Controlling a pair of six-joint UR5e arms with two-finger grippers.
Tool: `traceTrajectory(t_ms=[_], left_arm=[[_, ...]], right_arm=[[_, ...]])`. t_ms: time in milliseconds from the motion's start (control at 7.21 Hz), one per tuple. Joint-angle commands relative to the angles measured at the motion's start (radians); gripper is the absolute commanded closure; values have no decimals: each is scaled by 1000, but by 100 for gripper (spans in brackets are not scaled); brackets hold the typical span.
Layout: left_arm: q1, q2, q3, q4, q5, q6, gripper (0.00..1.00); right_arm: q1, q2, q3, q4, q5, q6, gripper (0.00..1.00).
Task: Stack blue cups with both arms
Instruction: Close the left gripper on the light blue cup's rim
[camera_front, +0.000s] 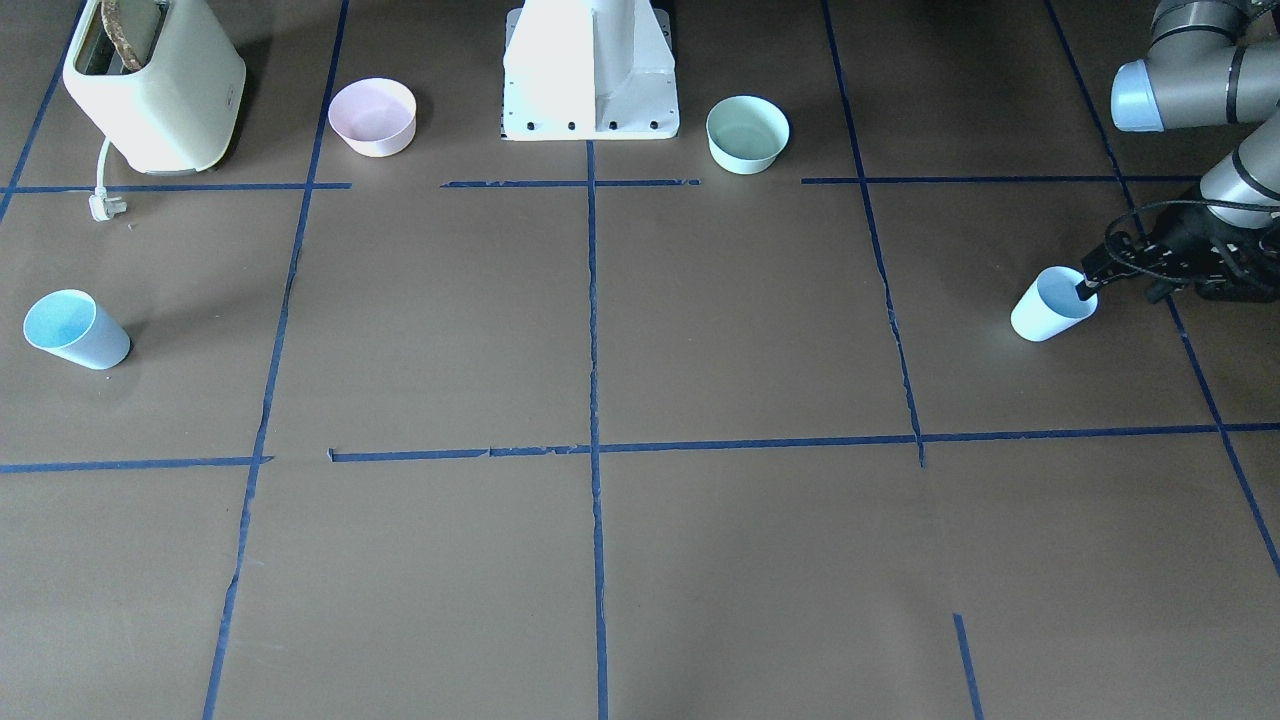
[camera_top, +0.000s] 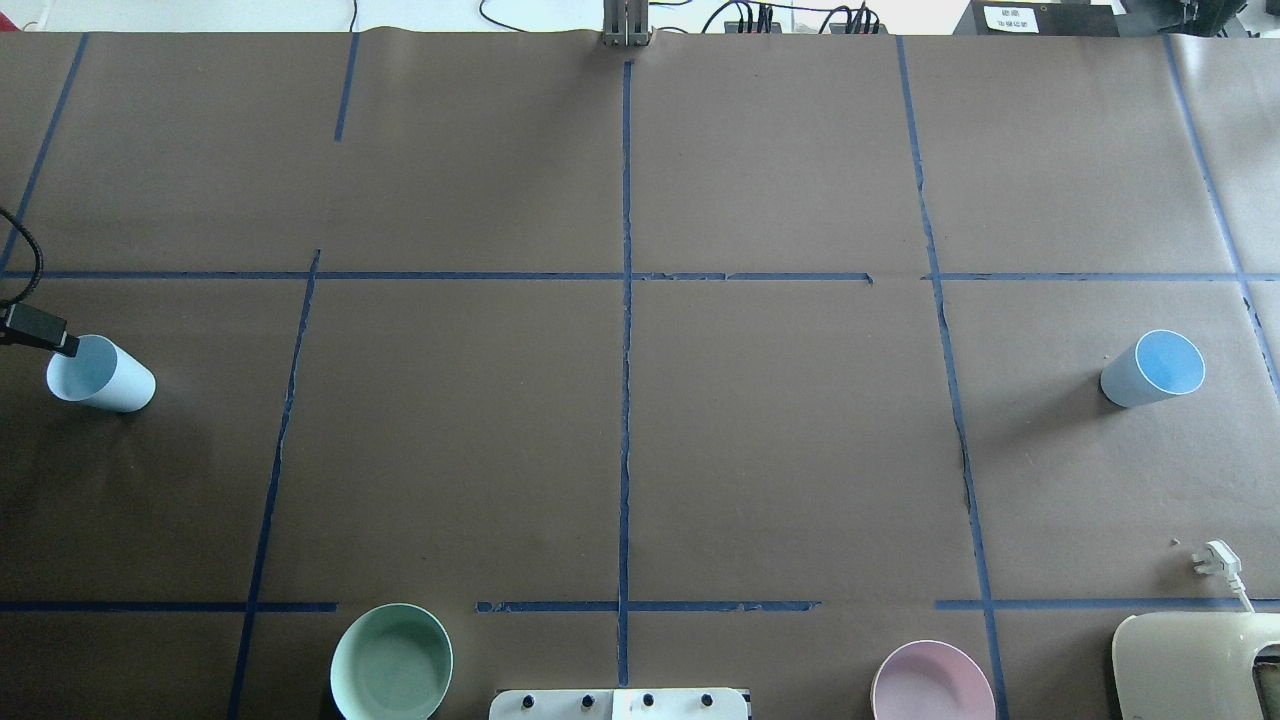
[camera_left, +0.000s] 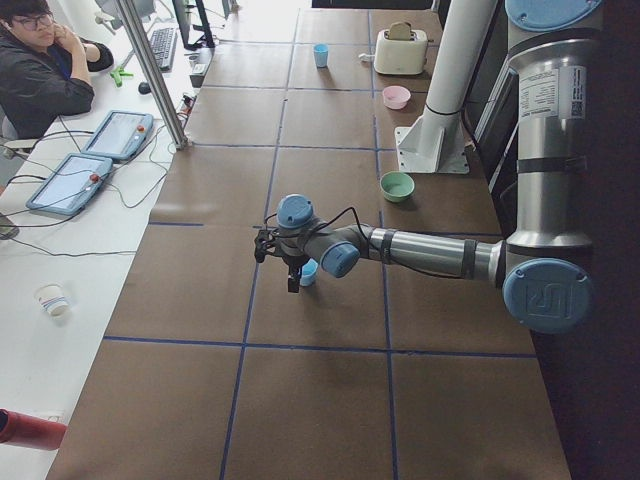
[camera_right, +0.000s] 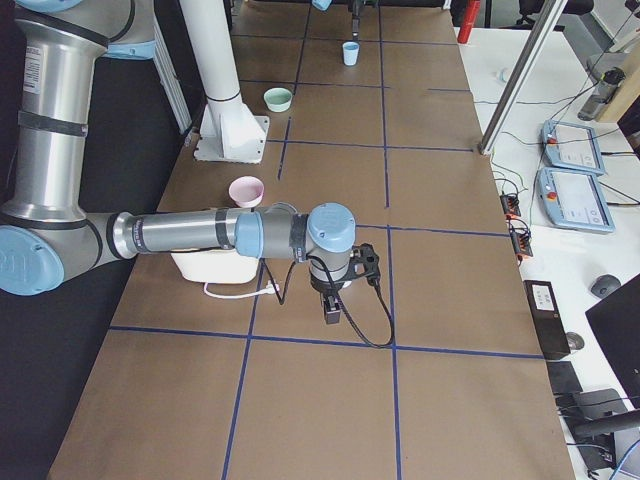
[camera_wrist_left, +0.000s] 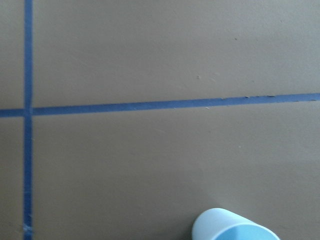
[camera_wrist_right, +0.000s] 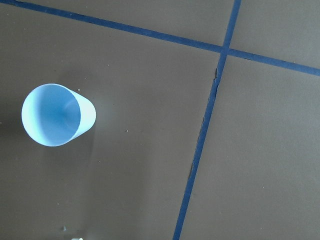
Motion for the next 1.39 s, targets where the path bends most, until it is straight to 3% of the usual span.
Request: traceTrajectory(t_ms=[0, 139, 277, 555, 693, 1248], left_arm=[[60, 1, 13, -2, 37, -36, 0], [82, -5, 36, -3, 66, -36, 1], [85, -8, 43, -3, 74, -38, 18], [87, -8, 44, -3, 74, -39, 81], [85, -10, 44, -3, 74, -38, 93], [85, -13, -5, 10, 25, -44, 100]], right_arm=[[0, 0, 0, 1, 0, 0, 0], [0, -2, 0, 1, 0, 0, 0], [0, -2, 0, -1, 0, -2, 0], [0, -3, 0, 1, 0, 0, 0], [0, -2, 0, -1, 0, 0, 0], [0, -3, 2, 1, 0, 0, 0]])
